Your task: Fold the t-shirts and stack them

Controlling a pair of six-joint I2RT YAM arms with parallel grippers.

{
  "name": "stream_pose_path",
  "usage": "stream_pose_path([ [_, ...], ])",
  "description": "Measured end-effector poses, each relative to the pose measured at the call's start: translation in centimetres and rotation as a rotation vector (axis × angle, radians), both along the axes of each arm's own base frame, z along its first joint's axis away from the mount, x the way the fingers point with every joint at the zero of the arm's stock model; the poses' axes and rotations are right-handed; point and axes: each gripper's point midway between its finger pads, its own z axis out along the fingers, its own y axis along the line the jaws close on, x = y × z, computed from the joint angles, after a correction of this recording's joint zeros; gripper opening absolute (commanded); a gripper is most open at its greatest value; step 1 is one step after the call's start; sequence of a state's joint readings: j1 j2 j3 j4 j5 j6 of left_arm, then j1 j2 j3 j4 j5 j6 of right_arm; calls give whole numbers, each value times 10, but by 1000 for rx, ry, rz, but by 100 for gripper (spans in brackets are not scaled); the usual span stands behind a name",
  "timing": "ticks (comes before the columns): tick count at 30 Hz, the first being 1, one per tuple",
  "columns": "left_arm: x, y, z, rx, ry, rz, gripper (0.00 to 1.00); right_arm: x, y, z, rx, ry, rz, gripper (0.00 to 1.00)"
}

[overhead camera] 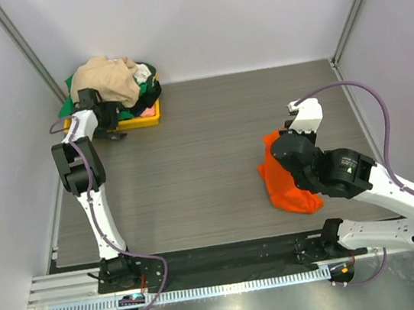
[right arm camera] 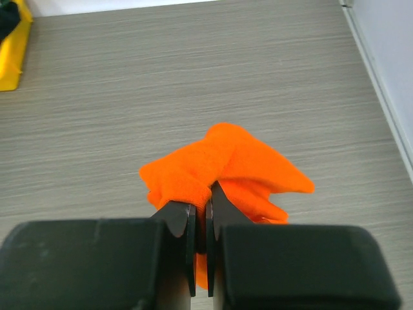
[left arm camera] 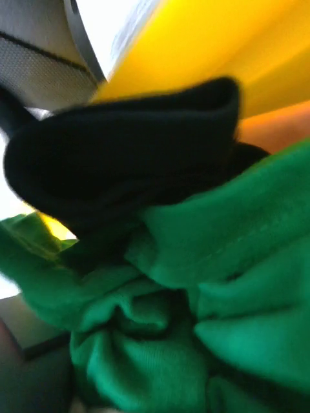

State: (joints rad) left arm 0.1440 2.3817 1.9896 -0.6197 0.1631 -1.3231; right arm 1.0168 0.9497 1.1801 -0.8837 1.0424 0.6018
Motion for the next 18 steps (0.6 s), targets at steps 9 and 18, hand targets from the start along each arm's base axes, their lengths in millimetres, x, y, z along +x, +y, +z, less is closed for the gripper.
stream_pose_path([
  [9, -78, 3, 27, 39, -44, -61, 100, 43, 43, 19, 68, 88, 123, 1],
  [18, -128, 17, 205, 234, -377, -134, 100, 71, 121, 226, 333, -182, 421, 1],
])
